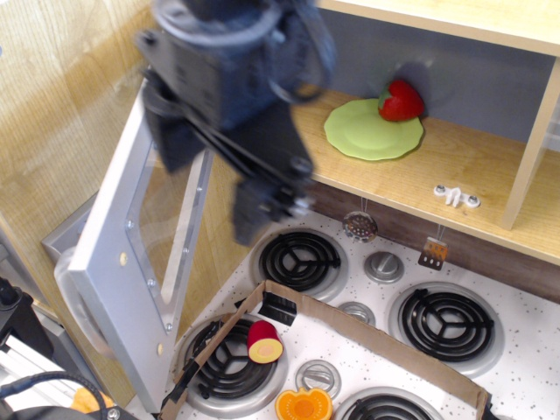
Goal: Close microwave
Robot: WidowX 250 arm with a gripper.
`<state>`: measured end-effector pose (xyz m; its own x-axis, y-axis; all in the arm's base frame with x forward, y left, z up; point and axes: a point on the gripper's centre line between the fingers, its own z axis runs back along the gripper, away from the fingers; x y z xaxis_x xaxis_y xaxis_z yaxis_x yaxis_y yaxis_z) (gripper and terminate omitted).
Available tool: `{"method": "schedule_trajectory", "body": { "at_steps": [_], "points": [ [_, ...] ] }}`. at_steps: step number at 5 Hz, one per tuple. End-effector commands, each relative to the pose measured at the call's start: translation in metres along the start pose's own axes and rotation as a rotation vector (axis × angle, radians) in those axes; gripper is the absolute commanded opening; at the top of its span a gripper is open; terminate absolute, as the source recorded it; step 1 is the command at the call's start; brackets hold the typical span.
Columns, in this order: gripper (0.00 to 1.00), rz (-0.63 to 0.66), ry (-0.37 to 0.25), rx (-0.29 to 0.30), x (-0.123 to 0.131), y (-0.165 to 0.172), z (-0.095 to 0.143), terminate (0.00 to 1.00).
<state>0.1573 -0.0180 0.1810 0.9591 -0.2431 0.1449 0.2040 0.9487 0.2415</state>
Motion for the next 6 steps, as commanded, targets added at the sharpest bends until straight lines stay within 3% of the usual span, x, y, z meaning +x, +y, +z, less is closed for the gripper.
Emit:
{"method": "schedule_trajectory", "body": {
  "at_steps": [1,2,4,6],
  "points": [
    [1.0,-0.064,0.027,0.049,-0.009,0.036,0.006,0.0],
    [1.0,-0.078,0.044,0.044,-0.015,0.051,0.003,0.0],
    [1.0,-0.1,0.019,0.088,-0.026,0.075,-0.004,0.0],
    [1.0,-0.082,0.007,0.075,-0.033,0.085,-0.022,0.0]
  ]
}}
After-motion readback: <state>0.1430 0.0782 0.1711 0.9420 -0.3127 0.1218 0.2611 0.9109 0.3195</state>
